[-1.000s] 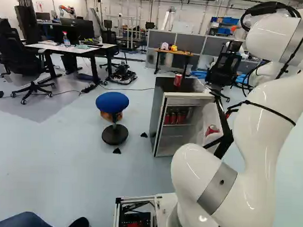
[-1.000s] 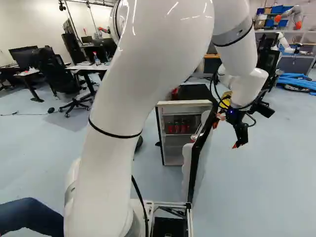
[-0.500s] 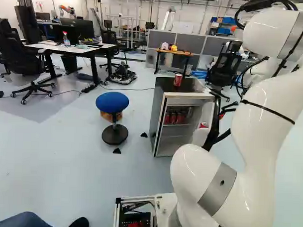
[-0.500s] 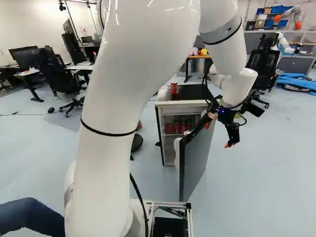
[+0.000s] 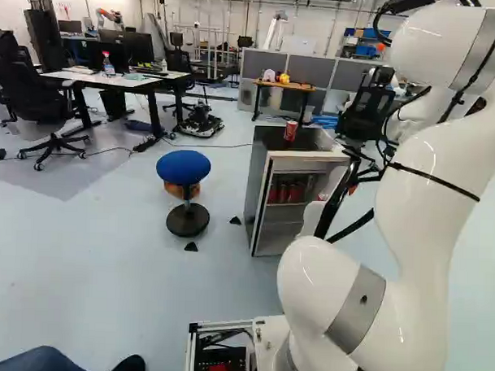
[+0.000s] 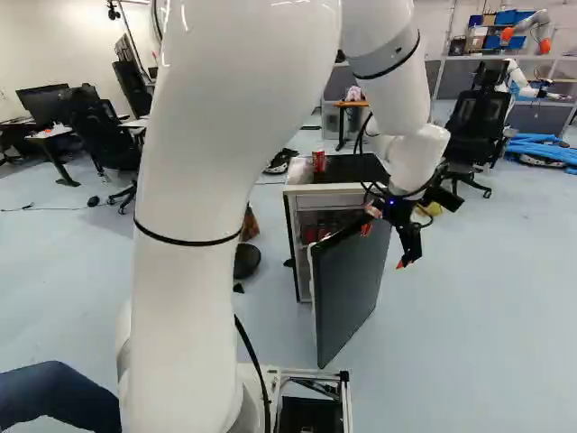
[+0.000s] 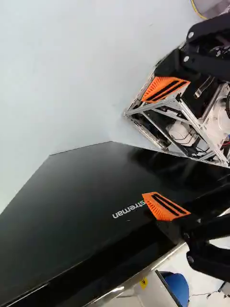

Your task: Grab a drink from the fridge

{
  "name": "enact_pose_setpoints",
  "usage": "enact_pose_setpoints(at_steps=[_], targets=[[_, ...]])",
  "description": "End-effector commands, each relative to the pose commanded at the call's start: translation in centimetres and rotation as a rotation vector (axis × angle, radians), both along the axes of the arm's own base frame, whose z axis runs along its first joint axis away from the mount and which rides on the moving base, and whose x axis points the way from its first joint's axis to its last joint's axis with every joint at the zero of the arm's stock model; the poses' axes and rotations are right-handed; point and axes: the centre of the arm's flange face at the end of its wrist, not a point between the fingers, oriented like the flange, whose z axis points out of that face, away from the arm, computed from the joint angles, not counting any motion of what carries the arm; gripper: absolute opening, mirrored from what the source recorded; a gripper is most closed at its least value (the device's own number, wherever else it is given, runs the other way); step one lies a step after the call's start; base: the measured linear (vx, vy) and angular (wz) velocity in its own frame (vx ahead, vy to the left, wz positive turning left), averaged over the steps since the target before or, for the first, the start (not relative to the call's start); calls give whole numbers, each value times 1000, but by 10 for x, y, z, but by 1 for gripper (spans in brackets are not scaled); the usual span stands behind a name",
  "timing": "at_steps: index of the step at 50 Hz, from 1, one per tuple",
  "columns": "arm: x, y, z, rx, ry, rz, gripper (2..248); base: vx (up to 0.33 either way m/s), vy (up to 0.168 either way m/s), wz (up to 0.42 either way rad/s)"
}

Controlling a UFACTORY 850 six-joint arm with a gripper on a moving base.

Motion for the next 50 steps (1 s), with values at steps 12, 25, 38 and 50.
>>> enact_pose_setpoints(at_steps=[12, 25, 38, 50], targets=[[9, 17, 0, 4, 4, 32, 247, 0, 0, 0], [20, 35, 0, 7, 6, 70, 247, 0, 0, 0], [32, 53, 0, 8, 8, 110, 247, 0, 0, 0], [44, 68, -1, 9, 9, 145, 247, 0, 0, 0]])
